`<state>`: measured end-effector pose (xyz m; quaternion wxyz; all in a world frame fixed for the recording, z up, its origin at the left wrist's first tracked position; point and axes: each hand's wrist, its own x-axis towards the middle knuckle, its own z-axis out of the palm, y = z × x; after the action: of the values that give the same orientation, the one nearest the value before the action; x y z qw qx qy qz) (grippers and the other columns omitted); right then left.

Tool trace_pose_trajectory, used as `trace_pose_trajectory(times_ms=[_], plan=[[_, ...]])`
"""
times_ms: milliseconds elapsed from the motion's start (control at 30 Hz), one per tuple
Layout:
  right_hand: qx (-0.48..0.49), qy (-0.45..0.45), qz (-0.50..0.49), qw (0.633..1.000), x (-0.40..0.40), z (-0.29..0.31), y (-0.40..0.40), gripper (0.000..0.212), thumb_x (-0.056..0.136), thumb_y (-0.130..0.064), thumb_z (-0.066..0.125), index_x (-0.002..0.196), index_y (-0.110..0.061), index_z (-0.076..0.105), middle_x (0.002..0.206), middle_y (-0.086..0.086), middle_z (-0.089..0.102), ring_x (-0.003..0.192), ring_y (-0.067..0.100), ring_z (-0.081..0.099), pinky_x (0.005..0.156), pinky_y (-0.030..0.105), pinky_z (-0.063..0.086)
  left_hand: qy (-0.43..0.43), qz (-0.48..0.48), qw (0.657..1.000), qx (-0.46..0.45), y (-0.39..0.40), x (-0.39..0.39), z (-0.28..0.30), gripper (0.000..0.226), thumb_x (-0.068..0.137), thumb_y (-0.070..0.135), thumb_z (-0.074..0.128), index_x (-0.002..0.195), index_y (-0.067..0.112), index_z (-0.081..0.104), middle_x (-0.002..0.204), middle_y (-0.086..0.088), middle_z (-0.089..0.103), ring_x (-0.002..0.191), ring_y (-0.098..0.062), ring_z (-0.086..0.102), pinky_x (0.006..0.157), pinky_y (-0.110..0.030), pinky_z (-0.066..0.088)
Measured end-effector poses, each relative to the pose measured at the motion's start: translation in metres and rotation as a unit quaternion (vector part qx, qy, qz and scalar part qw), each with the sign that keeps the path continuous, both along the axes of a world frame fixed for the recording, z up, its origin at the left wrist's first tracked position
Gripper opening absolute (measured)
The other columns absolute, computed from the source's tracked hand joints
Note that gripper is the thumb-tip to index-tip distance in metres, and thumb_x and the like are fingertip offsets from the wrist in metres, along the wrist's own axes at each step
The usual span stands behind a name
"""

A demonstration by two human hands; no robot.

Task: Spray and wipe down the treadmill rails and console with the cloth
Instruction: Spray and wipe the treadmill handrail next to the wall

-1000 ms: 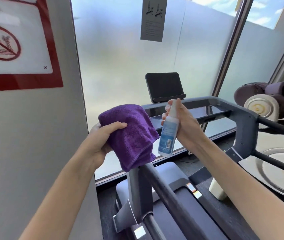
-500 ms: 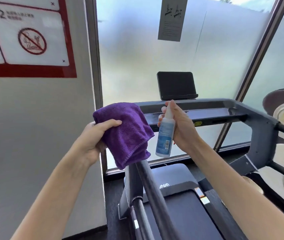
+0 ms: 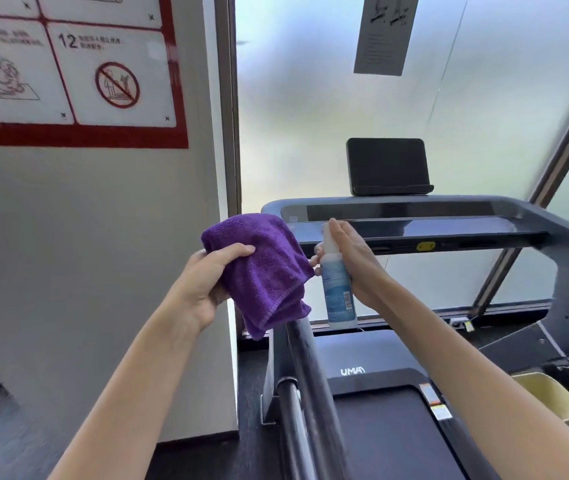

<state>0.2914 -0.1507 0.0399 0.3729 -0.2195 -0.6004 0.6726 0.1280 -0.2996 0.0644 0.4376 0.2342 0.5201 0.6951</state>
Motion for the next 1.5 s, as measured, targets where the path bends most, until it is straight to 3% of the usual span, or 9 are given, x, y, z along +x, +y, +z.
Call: trace_pose_trajectory(times_ms=[267, 467, 633, 767, 1033, 1200, 1333, 1400, 1500], plan=[[0.070, -0.062, -0.016, 0.995, -0.001, 0.000, 0.010, 0.011, 0.104, -0.035, 0.049, 0.106, -0.033, 0.039, 0.089, 0.009, 0.051, 0.051, 0.016, 0.059, 0.048, 0.030, 0.053, 0.015, 0.017, 1.000, -0.013, 0.003, -0.023, -0.010, 0.020, 0.081, 0.010, 0.070, 0.101, 0.013, 0.069, 0.084, -0.001, 0.073, 0.065, -0.011, 0.067, 0.052, -0.021, 0.054], [0.186, -0.139, 0.003, 0.973, 0.006, -0.013, 0.017, 0.059, 0.092, 0.003, 0.063, 0.110, -0.041, 0.028, 0.103, 0.009, 0.054, 0.069, 0.012, 0.067, 0.071, 0.025, 0.057, 0.013, 0.025, 0.999, -0.020, 0.005, -0.034, -0.023, 0.019, 0.081, 0.009, 0.070, 0.100, 0.013, 0.070, 0.084, -0.002, 0.073, 0.065, -0.012, 0.067, 0.053, -0.021, 0.055], [0.194, -0.146, -0.026, 0.970, 0.007, -0.019, 0.019, 0.054, 0.094, 0.002, 0.060, 0.106, -0.037, 0.025, 0.094, 0.007, 0.054, 0.068, 0.009, 0.068, 0.068, 0.022, 0.057, -0.004, 0.025, 0.999, -0.026, 0.012, -0.031, -0.028, 0.019, 0.081, 0.008, 0.070, 0.100, 0.013, 0.069, 0.083, -0.002, 0.072, 0.064, -0.012, 0.067, 0.052, -0.021, 0.054], [0.194, -0.155, -0.041, 0.968, 0.006, -0.020, 0.016, 0.045, 0.097, 0.001, 0.055, 0.112, -0.023, 0.020, 0.091, 0.005, 0.054, 0.087, 0.024, 0.066, 0.089, 0.042, 0.060, -0.008, 0.020, 0.999, -0.028, 0.014, -0.030, -0.030, 0.019, 0.081, 0.008, 0.070, 0.100, 0.012, 0.069, 0.083, -0.002, 0.072, 0.064, -0.011, 0.067, 0.052, -0.020, 0.054], [0.406, -0.257, -0.108, 0.870, 0.010, -0.024, 0.016, 0.040, 0.095, -0.012, 0.064, 0.130, -0.019, 0.045, 0.098, 0.003, 0.058, 0.081, 0.030, 0.063, 0.073, 0.031, 0.050, -0.004, 0.020, 0.999, -0.033, 0.006, -0.032, -0.032, 0.020, 0.081, 0.009, 0.070, 0.101, 0.012, 0.070, 0.081, -0.001, 0.073, 0.065, -0.012, 0.067, 0.055, -0.022, 0.055], [0.481, -0.271, -0.108, 0.827, 0.014, -0.018, 0.011, 0.034, 0.101, -0.026, 0.054, 0.129, -0.043, 0.043, 0.089, -0.002, 0.061, 0.076, 0.027, 0.061, 0.072, 0.041, 0.051, -0.004, 0.022, 0.999, -0.026, 0.006, -0.028, -0.030, 0.018, 0.081, 0.009, 0.070, 0.098, 0.013, 0.069, 0.077, 0.001, 0.074, 0.062, -0.010, 0.068, 0.053, -0.021, 0.054], [0.390, -0.214, -0.086, 0.892, 0.005, -0.013, 0.003, 0.031, 0.106, -0.017, 0.047, 0.133, -0.023, 0.034, 0.082, 0.010, 0.054, 0.061, 0.023, 0.060, 0.064, 0.043, 0.055, -0.004, 0.013, 1.000, -0.024, 0.008, -0.023, -0.027, 0.018, 0.080, 0.010, 0.071, 0.098, 0.013, 0.070, 0.079, 0.001, 0.074, 0.064, -0.010, 0.069, 0.056, -0.022, 0.056], [0.294, -0.168, -0.028, 0.940, 0.008, -0.011, -0.003, 0.045, 0.099, -0.019, 0.059, 0.127, -0.034, 0.027, 0.093, 0.014, 0.052, 0.065, 0.021, 0.060, 0.064, 0.035, 0.058, -0.003, 0.011, 1.000, -0.020, 0.006, -0.022, -0.028, 0.018, 0.080, 0.010, 0.071, 0.097, 0.014, 0.070, 0.080, 0.000, 0.074, 0.064, -0.011, 0.069, 0.057, -0.022, 0.056], [0.264, -0.159, -0.006, 0.951, 0.017, -0.016, -0.005, 0.069, 0.087, -0.001, 0.071, 0.120, -0.041, 0.027, 0.110, 0.012, 0.055, 0.072, 0.014, 0.063, 0.069, 0.026, 0.058, -0.003, 0.015, 1.000, -0.019, 0.001, -0.023, -0.030, 0.018, 0.081, 0.009, 0.070, 0.099, 0.013, 0.070, 0.080, 0.000, 0.075, 0.064, -0.011, 0.069, 0.054, -0.022, 0.056]])
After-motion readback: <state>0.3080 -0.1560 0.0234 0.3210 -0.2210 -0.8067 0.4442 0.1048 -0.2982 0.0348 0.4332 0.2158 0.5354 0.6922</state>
